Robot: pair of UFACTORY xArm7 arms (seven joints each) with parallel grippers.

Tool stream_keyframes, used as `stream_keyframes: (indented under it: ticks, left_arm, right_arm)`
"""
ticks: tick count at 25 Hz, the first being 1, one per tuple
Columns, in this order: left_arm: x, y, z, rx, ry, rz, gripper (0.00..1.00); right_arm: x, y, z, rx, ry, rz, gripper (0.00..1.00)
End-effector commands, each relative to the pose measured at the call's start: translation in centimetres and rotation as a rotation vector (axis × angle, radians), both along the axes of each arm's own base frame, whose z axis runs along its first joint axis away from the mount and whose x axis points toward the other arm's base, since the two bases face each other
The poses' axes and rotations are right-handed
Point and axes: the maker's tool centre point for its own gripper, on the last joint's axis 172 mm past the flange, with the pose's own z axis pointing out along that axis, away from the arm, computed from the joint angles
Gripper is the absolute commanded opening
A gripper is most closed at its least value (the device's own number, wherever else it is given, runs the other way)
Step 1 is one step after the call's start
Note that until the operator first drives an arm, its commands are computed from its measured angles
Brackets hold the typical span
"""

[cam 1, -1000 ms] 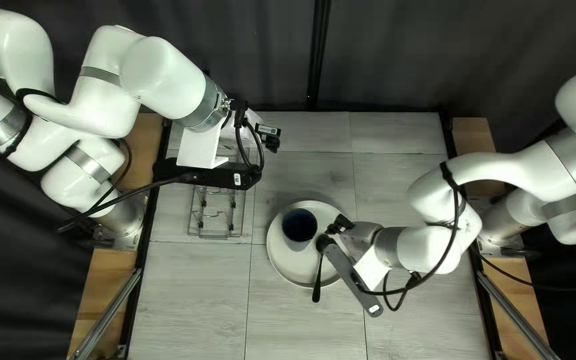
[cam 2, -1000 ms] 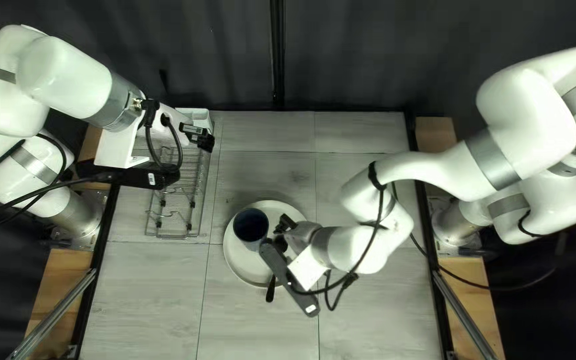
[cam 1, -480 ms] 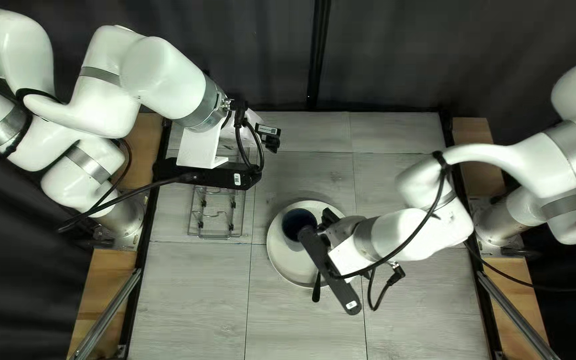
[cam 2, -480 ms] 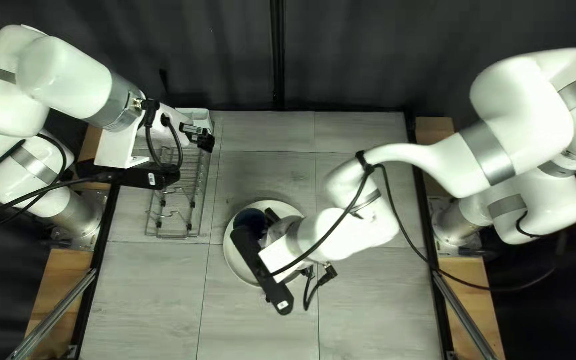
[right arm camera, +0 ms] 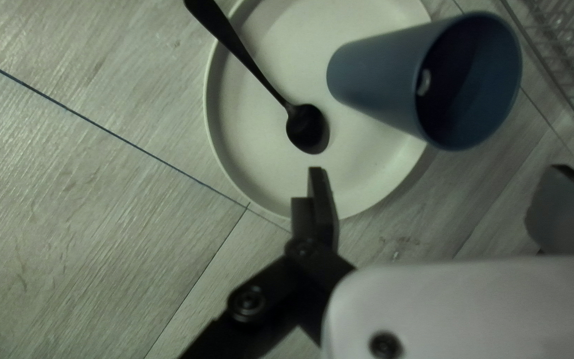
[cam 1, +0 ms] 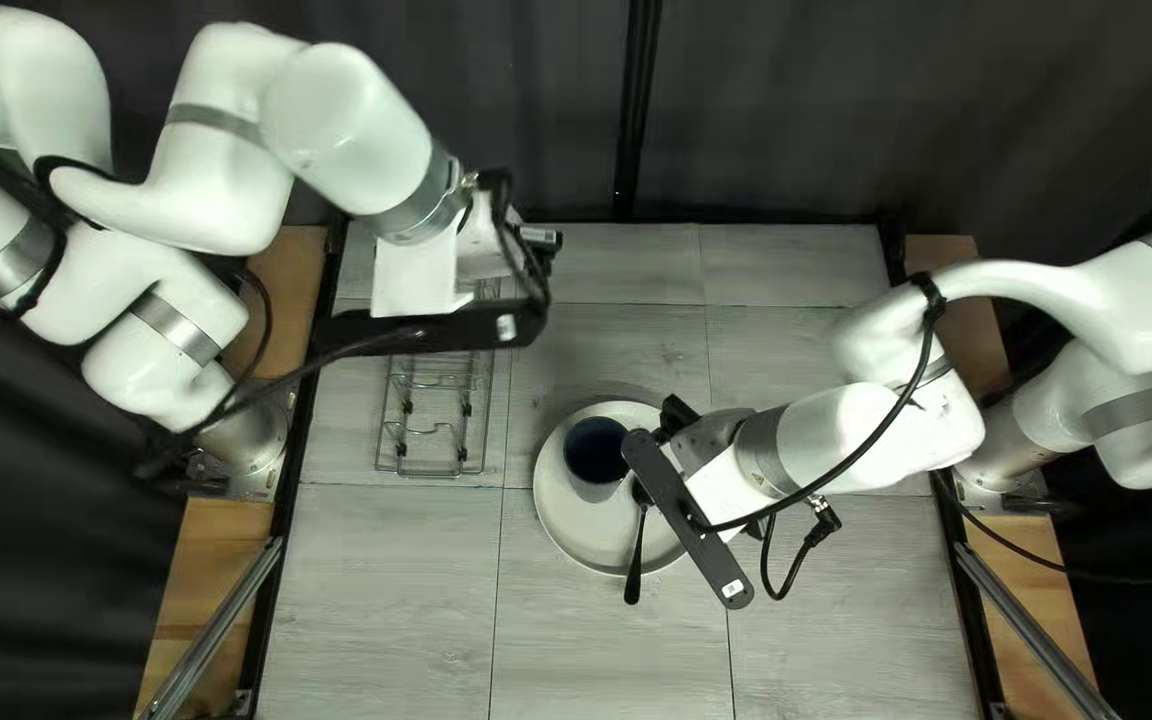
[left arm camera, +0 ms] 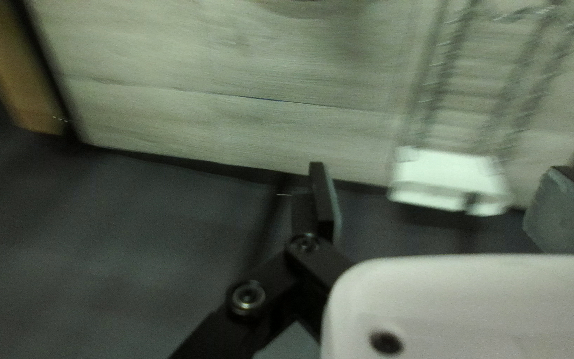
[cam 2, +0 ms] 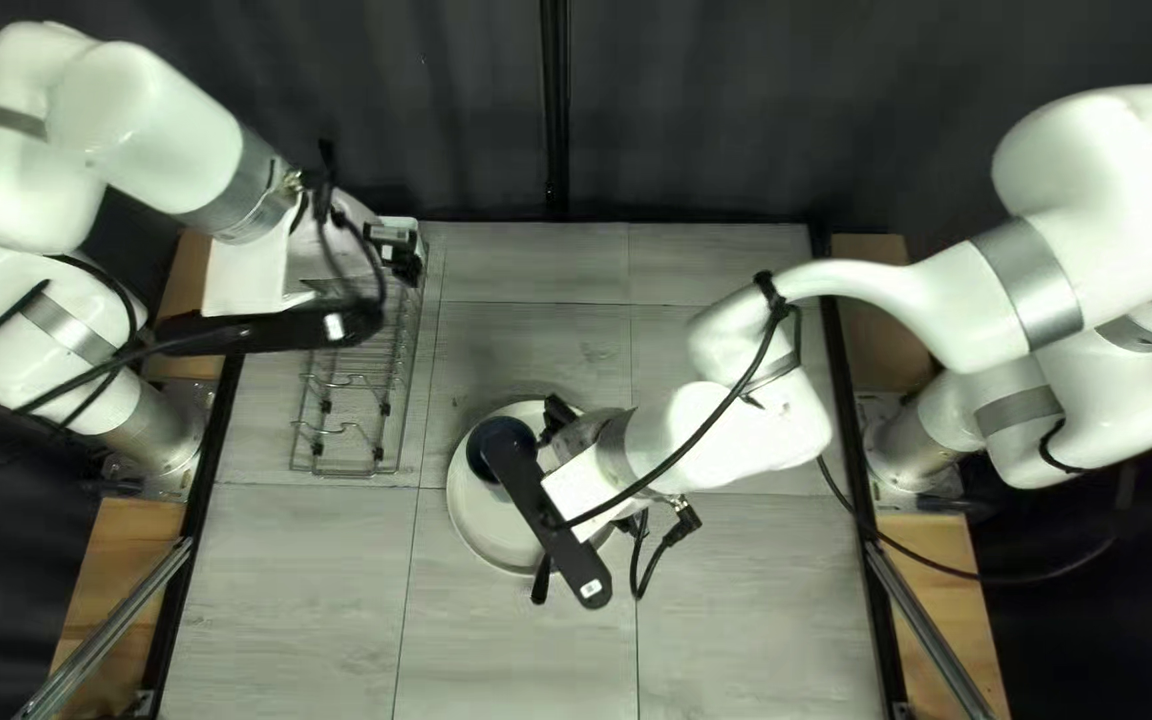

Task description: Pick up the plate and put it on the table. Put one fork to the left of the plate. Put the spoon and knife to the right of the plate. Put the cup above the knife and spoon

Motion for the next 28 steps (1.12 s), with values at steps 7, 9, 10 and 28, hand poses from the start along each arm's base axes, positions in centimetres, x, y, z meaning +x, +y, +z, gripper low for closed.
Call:
stream_keyframes:
  ticks: [7,9,10,28]
  left_arm:
    - [-7.0,1.8,-0.3,-0.093,0.071,0.342,1.00]
    - [-8.9,1.4,0.7,-0.097,0.075,0.420,1.00]
    - [-9.5,1.3,0.9,-0.097,0.077,0.439,1.00]
    - [-11.1,1.3,1.2,-0.092,0.066,0.485,1.00]
  right_arm:
    - [-0.3,-0.3,0.3,0.039,0.003,-0.040,1.00]
    - [0.1,0.1,0.0,0.064,0.000,-0.058,1.00]
    - [0.2,0.2,0.1,0.075,-0.002,-0.064,1.00]
    - [1.4,1.7,-1.5,0.124,0.060,-0.114,1.00]
